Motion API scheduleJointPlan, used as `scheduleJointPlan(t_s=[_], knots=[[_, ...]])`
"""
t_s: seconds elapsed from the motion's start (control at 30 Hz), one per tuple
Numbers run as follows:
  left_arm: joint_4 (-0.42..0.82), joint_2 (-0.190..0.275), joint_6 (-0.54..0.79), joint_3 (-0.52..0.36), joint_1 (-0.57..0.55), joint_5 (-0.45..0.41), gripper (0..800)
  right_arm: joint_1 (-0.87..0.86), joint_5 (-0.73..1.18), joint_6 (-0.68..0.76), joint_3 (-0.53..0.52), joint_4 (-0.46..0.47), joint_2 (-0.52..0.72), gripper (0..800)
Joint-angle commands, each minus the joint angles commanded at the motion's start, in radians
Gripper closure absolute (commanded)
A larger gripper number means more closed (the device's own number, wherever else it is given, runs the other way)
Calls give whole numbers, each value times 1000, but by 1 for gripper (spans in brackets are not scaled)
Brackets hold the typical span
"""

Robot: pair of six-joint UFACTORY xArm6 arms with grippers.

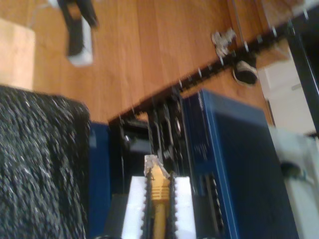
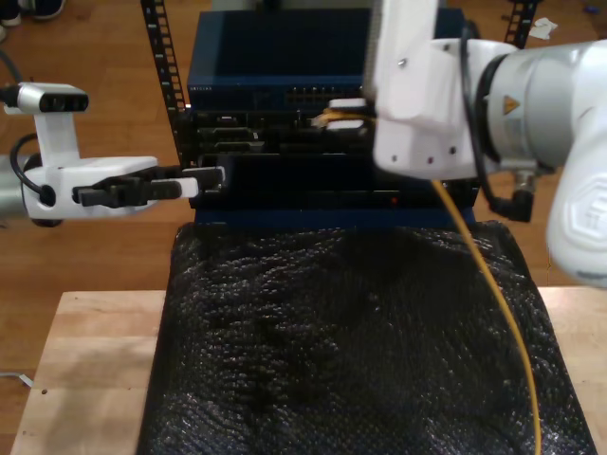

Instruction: Grab the cable and plug it in

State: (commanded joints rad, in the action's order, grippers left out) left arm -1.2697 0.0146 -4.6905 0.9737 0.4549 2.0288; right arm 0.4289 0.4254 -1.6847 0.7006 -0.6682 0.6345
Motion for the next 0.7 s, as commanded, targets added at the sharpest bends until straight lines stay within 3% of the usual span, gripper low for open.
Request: scheduleJointPlan(t_s=[0.43, 0.7], knots=[[333, 109, 26, 94, 6, -146, 3, -124, 133, 68, -9, 14, -35, 800], [549, 172, 132, 104, 9, -157, 3, -152, 187, 68, -18, 37, -86, 800]])
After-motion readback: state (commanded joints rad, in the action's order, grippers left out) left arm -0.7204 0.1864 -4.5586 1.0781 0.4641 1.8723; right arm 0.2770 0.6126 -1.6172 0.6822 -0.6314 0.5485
